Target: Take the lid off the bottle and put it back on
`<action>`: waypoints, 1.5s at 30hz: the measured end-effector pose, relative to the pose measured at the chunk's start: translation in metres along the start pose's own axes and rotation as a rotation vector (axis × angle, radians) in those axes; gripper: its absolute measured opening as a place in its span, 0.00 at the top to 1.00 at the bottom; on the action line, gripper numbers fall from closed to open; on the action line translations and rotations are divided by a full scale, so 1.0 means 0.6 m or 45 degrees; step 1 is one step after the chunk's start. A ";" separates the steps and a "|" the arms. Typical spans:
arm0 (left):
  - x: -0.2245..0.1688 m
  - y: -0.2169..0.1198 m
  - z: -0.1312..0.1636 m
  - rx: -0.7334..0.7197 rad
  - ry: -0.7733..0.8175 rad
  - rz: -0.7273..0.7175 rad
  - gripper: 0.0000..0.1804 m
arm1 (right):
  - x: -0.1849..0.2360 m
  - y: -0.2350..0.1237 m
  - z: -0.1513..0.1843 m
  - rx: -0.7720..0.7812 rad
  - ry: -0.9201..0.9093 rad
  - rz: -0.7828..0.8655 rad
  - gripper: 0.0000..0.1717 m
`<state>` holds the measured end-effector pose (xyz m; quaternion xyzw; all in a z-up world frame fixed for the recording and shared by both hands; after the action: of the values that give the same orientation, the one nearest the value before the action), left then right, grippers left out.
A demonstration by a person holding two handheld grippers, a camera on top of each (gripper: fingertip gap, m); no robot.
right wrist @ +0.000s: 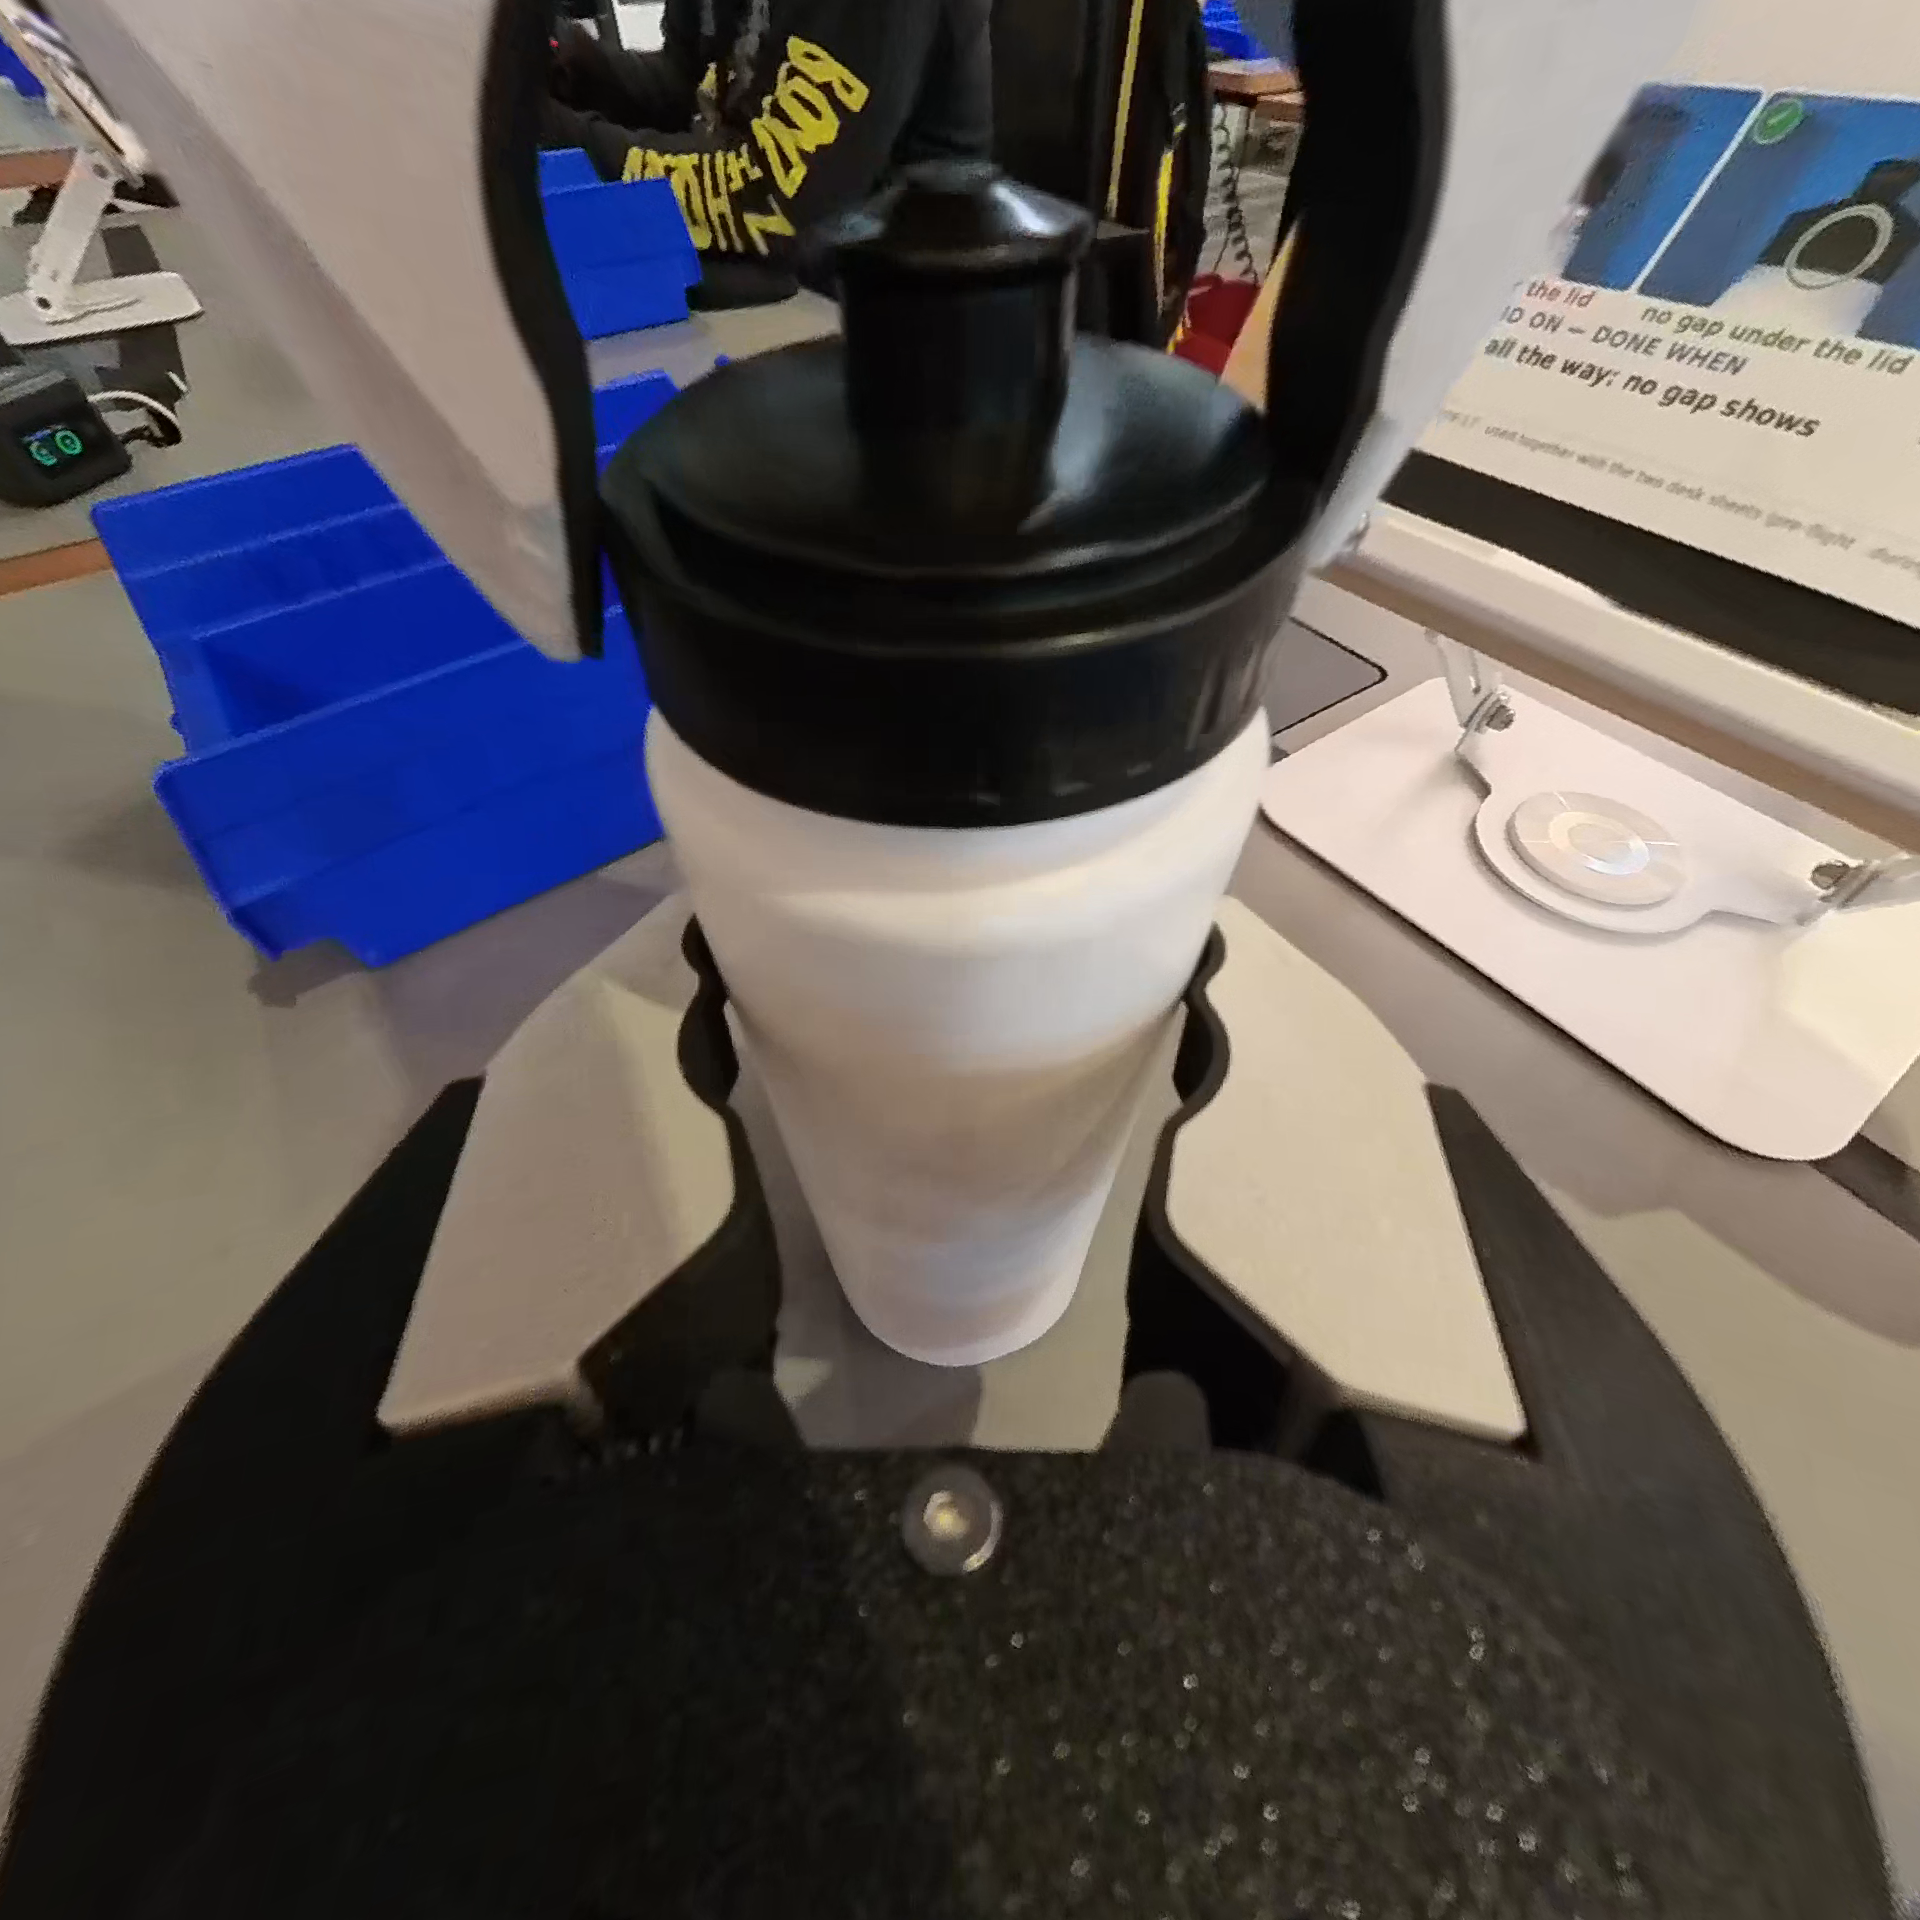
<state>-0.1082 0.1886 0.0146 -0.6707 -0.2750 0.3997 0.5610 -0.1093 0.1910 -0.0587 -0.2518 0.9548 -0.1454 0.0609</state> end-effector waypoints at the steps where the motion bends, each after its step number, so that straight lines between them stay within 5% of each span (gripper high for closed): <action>1: -0.001 0.000 0.000 -0.008 -0.073 -0.006 0.61 | 0.000 0.000 0.000 0.001 -0.001 0.010 0.51; 11: -0.010 0.000 -0.012 -0.161 -1.090 -0.054 0.61 | 0.002 -0.011 0.003 -0.002 0.005 0.131 0.51; 18: 0.000 -0.009 -0.010 -0.488 -1.799 0.017 0.61 | -0.004 -0.013 0.005 0.000 0.028 0.138 0.51; 26: -0.009 -0.044 -0.020 -0.537 -1.689 -0.087 0.61 | 0.002 -0.022 0.007 -0.027 -0.006 0.113 0.51; 30: -0.016 -0.091 -0.011 -0.886 -1.521 -0.166 0.61 | 0.000 -0.027 0.009 -0.024 -0.003 0.103 0.51; 33: -0.057 -0.105 0.005 -1.330 -1.347 -0.306 0.61 | 0.000 -0.032 0.010 -0.038 -0.002 0.081 0.51; 37: -0.124 -0.018 0.056 -1.712 -1.327 -0.687 0.61 | 0.002 -0.040 0.012 -0.058 -0.011 0.048 0.51; 41: -0.149 0.106 0.079 -1.901 -1.458 -0.760 0.61 | 0.000 -0.047 0.013 -0.087 -0.011 0.003 0.51; 45: -0.140 0.134 0.093 -1.976 -1.468 -0.773 0.61 | 0.000 -0.044 0.012 -0.080 -0.009 0.007 0.51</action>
<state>-0.2060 0.1320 -0.0471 -0.4566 -0.8466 0.2140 -0.1700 -0.0959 0.1671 -0.0577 -0.2517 0.9594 -0.1143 0.0566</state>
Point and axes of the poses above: each gripper's, where its closed fingertips meet, y out along the fingers, z out of its underside, x = y × z across the jaws, the point moved 2 cm from there along -y, back along the fingers, and after that the axes turned 11 degrees about z, right-handed, at the moved point
